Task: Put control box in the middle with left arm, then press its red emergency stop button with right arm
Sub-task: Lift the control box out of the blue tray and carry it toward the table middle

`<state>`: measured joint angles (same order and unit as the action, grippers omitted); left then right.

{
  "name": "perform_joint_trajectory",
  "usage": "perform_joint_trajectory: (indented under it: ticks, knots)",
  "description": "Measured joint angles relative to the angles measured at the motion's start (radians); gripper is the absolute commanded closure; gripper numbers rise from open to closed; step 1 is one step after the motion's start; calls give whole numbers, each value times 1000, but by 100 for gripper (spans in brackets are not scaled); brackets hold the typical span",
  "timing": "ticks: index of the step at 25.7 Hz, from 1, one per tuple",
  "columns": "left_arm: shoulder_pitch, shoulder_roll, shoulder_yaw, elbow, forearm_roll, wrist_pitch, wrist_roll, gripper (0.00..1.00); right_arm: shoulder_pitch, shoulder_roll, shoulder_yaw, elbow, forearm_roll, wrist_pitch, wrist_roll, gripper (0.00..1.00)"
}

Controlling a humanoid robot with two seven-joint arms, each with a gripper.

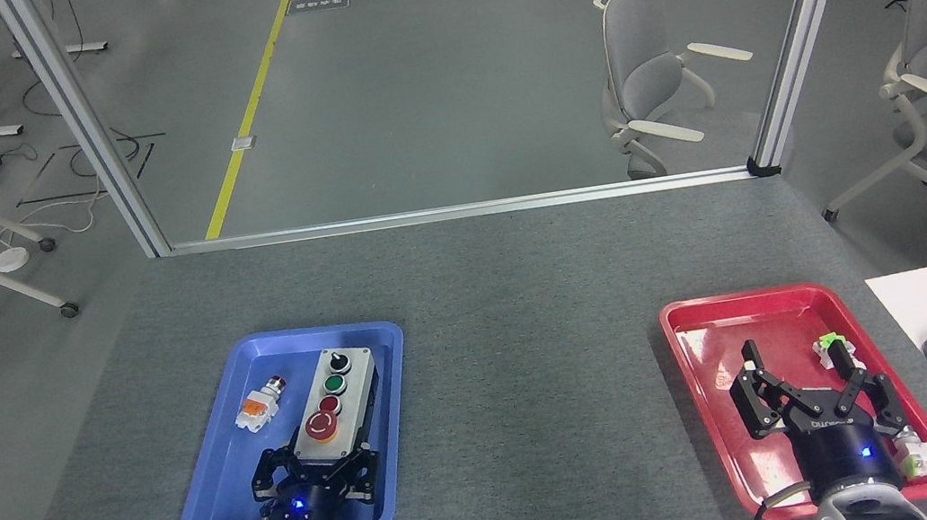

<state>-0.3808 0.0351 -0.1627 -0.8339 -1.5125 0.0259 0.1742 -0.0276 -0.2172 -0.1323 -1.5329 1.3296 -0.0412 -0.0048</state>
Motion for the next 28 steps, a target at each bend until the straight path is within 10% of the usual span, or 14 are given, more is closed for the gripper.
perform_joint_trajectory:
  ticks: [16,28]
  knots:
    - [45,-43,-137,-330,202,-29,15,100,-14,0,0,0,0,-2,0,2]
    - [3,-171,-413,-173,14,74,21,100,-22,-1,-3,0,-1,6,0,2]
